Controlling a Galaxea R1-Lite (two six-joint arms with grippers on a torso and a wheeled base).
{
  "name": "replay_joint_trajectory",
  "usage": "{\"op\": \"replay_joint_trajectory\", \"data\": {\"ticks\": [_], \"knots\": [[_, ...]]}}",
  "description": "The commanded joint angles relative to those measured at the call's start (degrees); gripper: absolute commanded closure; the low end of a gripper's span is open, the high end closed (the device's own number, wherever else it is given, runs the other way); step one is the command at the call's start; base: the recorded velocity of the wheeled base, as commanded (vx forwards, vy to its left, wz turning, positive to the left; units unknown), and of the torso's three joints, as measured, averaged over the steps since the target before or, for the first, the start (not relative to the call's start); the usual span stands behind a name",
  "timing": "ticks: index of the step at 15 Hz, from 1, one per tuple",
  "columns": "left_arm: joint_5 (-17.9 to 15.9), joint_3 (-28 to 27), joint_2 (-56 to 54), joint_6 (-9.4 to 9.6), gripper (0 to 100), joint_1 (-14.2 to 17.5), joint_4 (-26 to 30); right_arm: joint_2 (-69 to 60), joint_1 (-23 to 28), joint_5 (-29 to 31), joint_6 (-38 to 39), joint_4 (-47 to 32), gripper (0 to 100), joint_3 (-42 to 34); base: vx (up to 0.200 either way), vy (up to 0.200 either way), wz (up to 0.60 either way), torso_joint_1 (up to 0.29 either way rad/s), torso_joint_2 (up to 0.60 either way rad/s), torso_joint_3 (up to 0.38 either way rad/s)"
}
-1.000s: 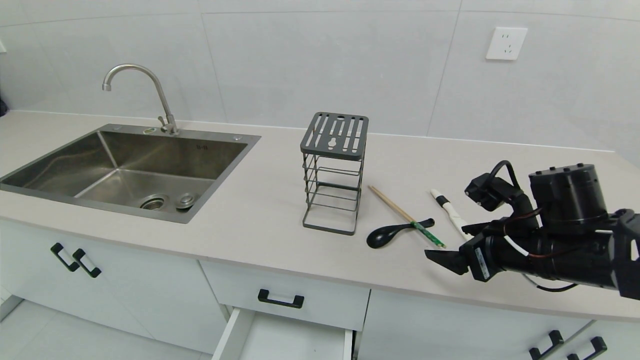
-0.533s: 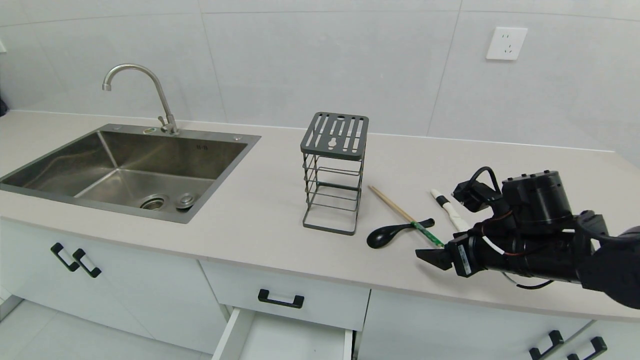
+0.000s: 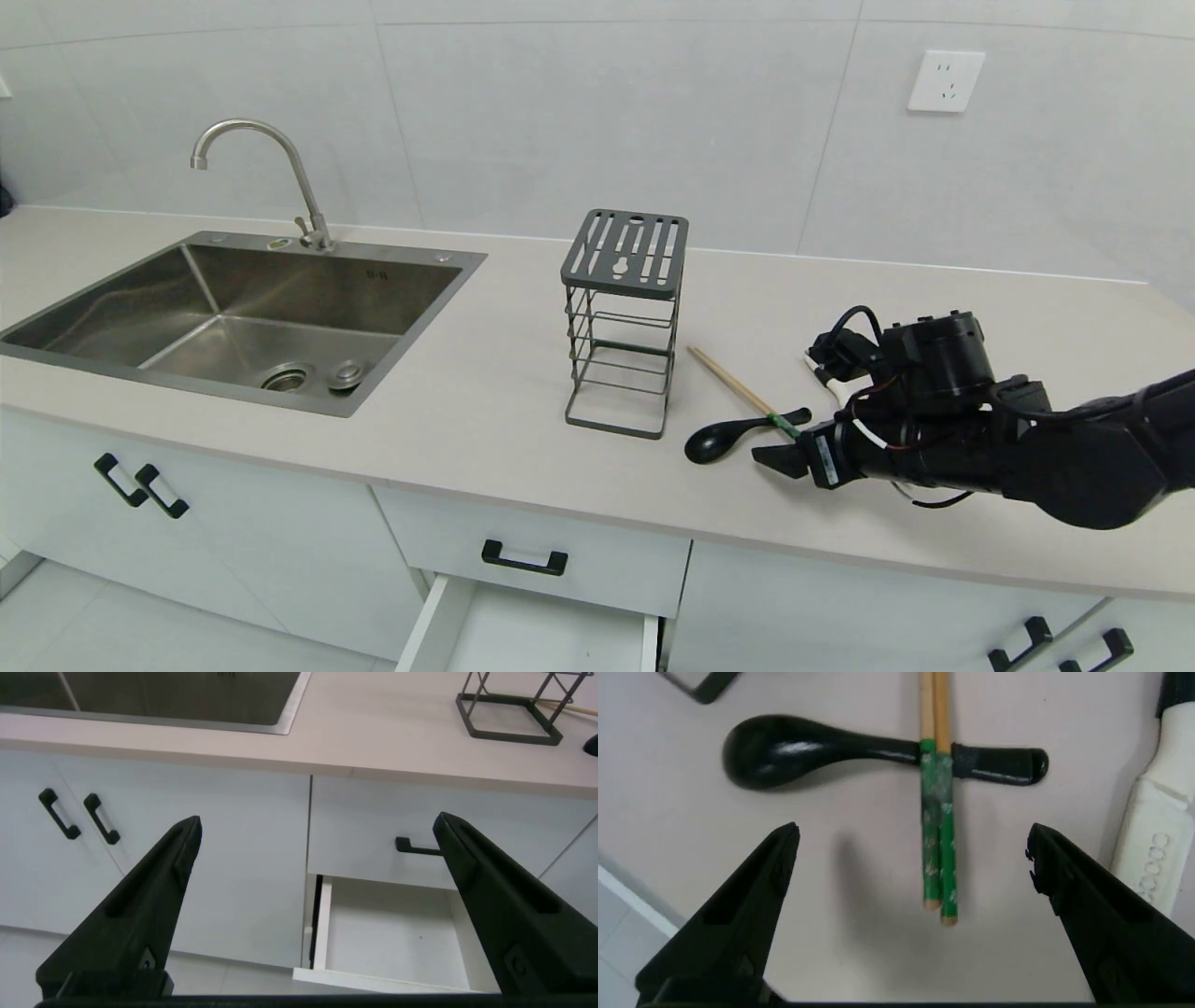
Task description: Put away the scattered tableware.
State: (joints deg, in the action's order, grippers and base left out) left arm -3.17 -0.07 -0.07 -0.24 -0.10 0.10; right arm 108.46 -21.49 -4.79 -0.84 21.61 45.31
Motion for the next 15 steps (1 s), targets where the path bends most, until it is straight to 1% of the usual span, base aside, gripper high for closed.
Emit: {"op": "replay_joint_trajectory", "data": {"ticks": [1, 6, 12, 13, 15], "knots": [[0.01, -0.01, 0.07, -0.02, 0, 0.01, -0.01, 1.67, -0.74, -0.04, -0.04, 0.01, 0, 0.74, 0.000, 0.000, 0.00, 0.000, 0.00, 0.000], [0.01, -0.01, 0.07, -0.02, 0, 0.01, -0.01, 2.81, -2.50, -0.04, 0.23, 0.01, 0, 1.45, 0.000, 0.000, 0.00, 0.000, 0.00, 0.000], [0.01, -0.01, 0.07, -0.02, 0, 0.01, -0.01, 3.60, -2.24, 0.13, 0.23, 0.01, 0, 2.50, 0.000, 0.000, 0.00, 0.000, 0.00, 0.000], [0.01, -0.01, 0.07, -0.02, 0, 0.01, -0.01, 3.86, -2.06, 0.57, 0.23, 0.01, 100, 2.50, 0.000, 0.000, 0.00, 0.000, 0.00, 0.000], [0.01, -0.01, 0.07, -0.02, 0, 0.01, -0.01, 4.04, -1.89, 3.03, 0.58, 0.01, 100, 2.50, 0.000, 0.000, 0.00, 0.000, 0.00, 0.000]]}}
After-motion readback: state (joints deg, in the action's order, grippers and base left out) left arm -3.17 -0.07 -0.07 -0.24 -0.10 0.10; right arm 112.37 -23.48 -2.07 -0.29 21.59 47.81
